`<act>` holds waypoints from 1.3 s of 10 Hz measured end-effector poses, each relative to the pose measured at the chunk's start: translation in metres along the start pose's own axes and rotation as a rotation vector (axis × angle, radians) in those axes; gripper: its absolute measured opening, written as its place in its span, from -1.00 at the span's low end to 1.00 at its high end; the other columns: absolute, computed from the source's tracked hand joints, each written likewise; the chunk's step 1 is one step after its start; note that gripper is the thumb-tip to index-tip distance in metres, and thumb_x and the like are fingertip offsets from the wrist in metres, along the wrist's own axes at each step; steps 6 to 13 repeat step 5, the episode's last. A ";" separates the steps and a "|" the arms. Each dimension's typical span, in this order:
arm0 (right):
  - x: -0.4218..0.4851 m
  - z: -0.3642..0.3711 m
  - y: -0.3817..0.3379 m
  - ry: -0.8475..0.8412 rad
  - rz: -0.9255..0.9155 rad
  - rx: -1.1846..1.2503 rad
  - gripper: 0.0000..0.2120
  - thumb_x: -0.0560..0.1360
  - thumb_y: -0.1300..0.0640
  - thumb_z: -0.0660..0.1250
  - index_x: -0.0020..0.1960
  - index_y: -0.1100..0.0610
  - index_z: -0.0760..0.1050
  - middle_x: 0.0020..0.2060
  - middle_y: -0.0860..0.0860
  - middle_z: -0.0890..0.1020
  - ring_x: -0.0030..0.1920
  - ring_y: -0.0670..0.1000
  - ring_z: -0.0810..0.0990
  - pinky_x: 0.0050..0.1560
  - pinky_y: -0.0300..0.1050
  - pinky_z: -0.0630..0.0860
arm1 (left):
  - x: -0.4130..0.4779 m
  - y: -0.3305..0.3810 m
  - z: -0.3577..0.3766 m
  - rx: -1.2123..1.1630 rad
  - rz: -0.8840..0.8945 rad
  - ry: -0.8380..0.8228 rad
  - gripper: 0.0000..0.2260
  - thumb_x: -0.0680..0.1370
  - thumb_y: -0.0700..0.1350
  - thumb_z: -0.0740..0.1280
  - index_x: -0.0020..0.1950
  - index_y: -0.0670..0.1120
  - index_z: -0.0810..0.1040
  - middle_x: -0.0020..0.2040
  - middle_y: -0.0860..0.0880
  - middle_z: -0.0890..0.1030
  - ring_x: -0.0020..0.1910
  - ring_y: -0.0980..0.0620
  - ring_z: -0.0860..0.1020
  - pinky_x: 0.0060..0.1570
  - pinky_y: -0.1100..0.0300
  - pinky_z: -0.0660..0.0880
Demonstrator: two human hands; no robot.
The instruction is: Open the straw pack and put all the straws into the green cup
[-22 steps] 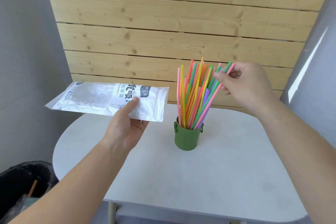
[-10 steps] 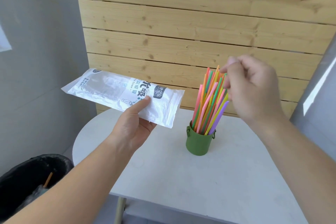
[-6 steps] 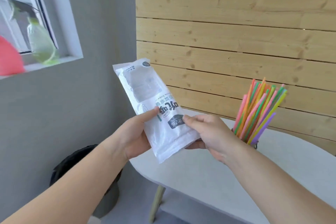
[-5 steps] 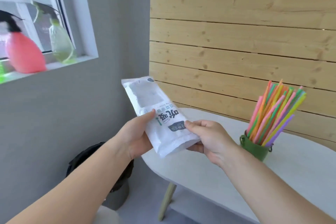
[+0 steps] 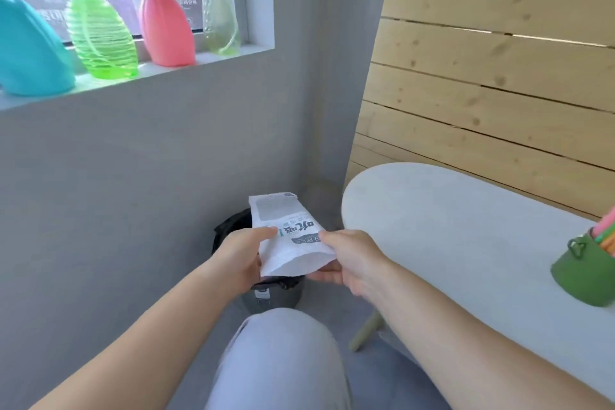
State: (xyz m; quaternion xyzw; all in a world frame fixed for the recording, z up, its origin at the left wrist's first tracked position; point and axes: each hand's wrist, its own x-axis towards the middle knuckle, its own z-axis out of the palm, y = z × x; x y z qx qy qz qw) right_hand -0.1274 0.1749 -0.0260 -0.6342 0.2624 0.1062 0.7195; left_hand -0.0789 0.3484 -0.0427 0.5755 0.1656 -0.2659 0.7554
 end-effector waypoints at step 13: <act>0.058 0.022 0.033 0.020 0.222 0.027 -0.57 0.60 -0.20 0.23 0.12 0.20 0.42 -0.03 0.27 0.67 -0.05 0.27 0.71 -0.13 0.12 0.69 | 0.036 -0.040 -0.033 0.090 -0.177 0.124 -0.71 0.65 0.02 0.31 0.23 -0.17 0.55 0.09 -0.21 0.65 -0.01 -0.17 0.66 -0.16 0.02 0.61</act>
